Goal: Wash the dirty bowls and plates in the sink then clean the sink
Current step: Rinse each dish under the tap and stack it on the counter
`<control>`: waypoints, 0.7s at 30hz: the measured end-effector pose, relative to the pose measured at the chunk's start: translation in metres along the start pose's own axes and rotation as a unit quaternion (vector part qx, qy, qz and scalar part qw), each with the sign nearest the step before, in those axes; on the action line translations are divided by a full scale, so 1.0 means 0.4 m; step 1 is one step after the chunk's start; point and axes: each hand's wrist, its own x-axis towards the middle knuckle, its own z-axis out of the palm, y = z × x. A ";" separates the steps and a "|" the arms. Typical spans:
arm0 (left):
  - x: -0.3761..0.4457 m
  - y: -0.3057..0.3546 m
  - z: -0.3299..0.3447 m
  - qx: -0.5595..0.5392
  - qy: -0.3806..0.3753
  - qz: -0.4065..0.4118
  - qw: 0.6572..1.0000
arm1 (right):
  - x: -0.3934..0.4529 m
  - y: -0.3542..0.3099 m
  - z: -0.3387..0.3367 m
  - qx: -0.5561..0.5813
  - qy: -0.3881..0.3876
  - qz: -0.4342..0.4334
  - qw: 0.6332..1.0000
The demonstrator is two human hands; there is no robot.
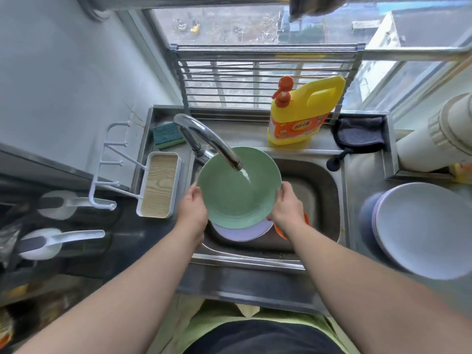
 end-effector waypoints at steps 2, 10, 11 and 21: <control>-0.001 -0.017 0.023 -0.129 -0.048 -0.119 0.983 | 0.006 -0.016 -0.054 -0.040 0.014 -0.046 0.998; -0.059 -0.102 0.170 -0.191 -0.131 -0.386 0.893 | 0.012 -0.079 -0.289 -0.126 -0.028 -0.184 0.974; -0.057 -0.106 0.176 -0.175 -0.152 -0.400 0.887 | 0.014 -0.076 -0.312 -0.132 -0.026 -0.193 0.972; -0.014 -0.103 0.221 -0.078 -0.292 -0.537 0.788 | 0.053 0.020 -0.380 -0.196 0.007 -0.050 0.979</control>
